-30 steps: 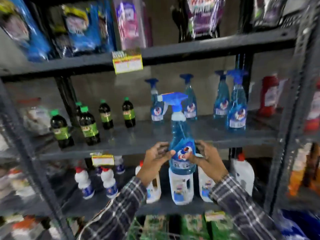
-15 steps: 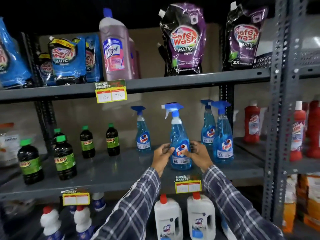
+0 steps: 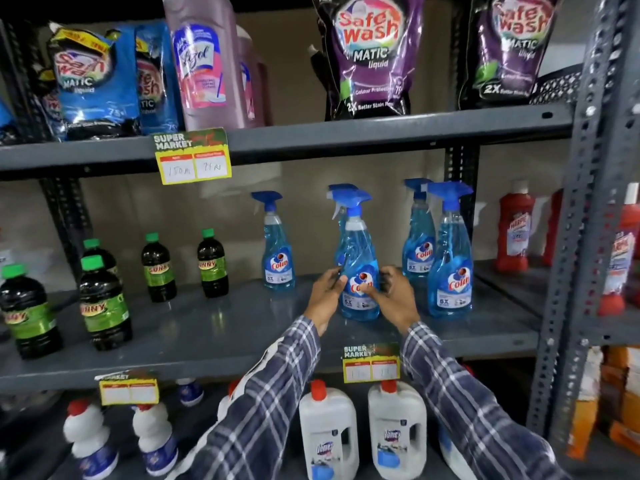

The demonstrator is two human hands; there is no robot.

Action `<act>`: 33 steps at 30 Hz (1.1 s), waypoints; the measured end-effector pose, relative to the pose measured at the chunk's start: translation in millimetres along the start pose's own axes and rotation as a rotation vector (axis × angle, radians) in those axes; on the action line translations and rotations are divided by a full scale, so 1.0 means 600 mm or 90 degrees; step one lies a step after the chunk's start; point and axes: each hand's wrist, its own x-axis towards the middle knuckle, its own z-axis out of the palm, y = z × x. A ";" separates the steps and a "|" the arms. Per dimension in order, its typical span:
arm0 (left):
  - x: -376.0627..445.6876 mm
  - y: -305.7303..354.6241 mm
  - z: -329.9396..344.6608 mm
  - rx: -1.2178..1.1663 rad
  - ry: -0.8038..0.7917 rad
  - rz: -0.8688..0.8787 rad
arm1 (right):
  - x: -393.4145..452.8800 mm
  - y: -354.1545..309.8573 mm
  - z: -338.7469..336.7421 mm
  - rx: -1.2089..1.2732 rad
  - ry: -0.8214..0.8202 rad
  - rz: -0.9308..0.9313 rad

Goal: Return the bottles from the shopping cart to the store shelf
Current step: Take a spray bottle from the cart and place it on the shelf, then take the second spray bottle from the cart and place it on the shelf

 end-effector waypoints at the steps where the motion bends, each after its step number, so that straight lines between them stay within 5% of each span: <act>1: -0.003 0.001 0.001 0.008 0.000 0.006 | -0.003 -0.001 -0.001 0.000 0.001 -0.002; 7: -0.104 0.040 0.006 0.063 0.097 0.140 | -0.071 -0.025 -0.017 -0.042 0.076 -0.032; 13: -0.291 -0.059 -0.027 -0.027 0.172 0.227 | -0.280 0.015 -0.019 0.035 0.213 -0.218; 18: -0.464 -0.285 -0.071 0.007 0.195 -0.025 | -0.508 0.173 0.037 0.017 0.104 -0.001; 25: -0.691 -0.645 -0.151 -0.008 0.211 -0.604 | -0.802 0.469 0.123 -0.110 -0.088 0.432; 29: -0.788 -0.794 -0.180 0.145 0.123 -0.684 | -0.927 0.605 0.153 -0.233 -0.212 0.617; 33: -0.846 -0.914 -0.207 0.215 0.038 -0.736 | -1.017 0.662 0.204 -0.274 -0.471 0.679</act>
